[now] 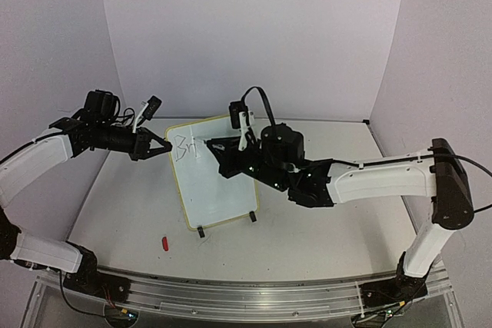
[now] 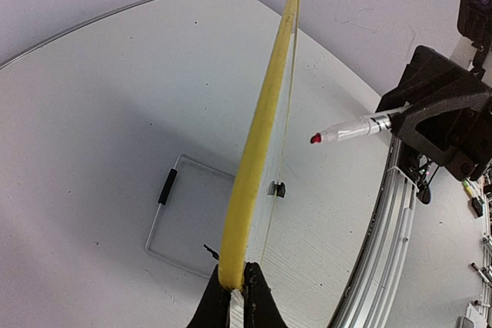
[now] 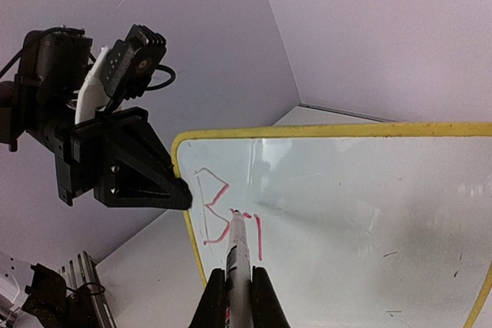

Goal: Write a sentence on the whiteboard
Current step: Write on the whiteboard at the center of the board.

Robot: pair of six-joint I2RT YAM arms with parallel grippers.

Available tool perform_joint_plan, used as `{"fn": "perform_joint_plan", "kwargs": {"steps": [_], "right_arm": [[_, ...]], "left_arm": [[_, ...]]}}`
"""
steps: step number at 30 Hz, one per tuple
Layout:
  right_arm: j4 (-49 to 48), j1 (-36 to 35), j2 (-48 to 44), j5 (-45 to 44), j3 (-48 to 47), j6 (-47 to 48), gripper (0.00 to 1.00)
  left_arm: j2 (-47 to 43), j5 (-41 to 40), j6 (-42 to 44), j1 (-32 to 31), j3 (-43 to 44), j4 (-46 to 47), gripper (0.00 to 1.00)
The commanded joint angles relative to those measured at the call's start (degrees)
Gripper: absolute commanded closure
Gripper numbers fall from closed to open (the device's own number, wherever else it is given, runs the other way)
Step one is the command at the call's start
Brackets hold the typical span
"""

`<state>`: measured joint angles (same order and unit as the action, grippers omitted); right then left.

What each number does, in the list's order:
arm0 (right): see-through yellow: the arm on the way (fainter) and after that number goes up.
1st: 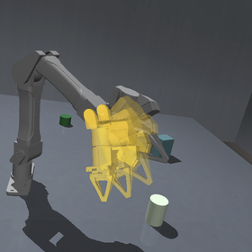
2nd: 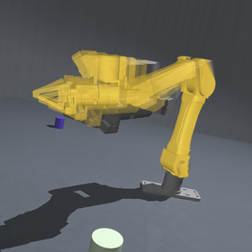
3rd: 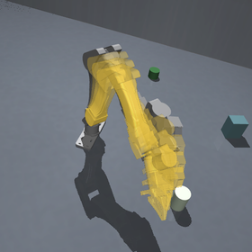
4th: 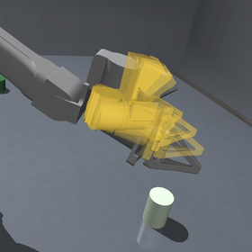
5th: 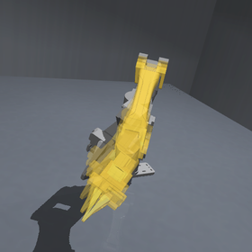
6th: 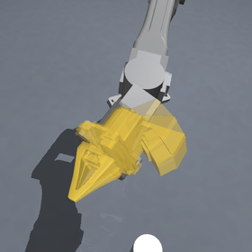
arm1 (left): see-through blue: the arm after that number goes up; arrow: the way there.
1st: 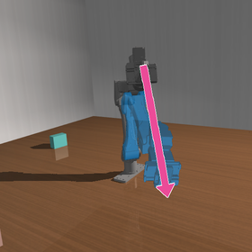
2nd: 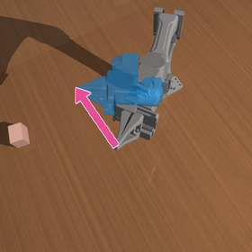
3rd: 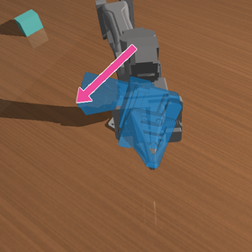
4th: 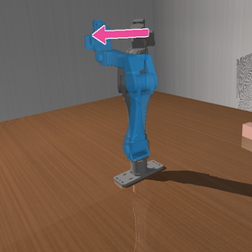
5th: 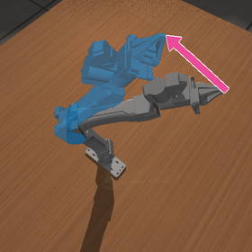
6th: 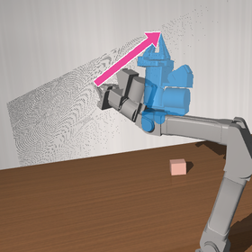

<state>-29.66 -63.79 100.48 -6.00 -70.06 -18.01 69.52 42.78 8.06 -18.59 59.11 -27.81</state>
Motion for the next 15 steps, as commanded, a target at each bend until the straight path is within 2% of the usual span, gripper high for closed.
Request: {"fn": "perform_joint_plan", "kwargs": {"steps": [1,15], "right_arm": [[-2.07,-0.25,1.65,-2.67,-3.29,1.38,1.0],[-1.67,-0.26,2.58,-2.5,-3.29,1.24,1.0]], "left_arm": [[1.23,-3.68,2.45,-0.59,-0.55,-1.68,1.0],[1.69,-3.67,2.43,-0.62,-0.45,-1.75,1.0]]}}
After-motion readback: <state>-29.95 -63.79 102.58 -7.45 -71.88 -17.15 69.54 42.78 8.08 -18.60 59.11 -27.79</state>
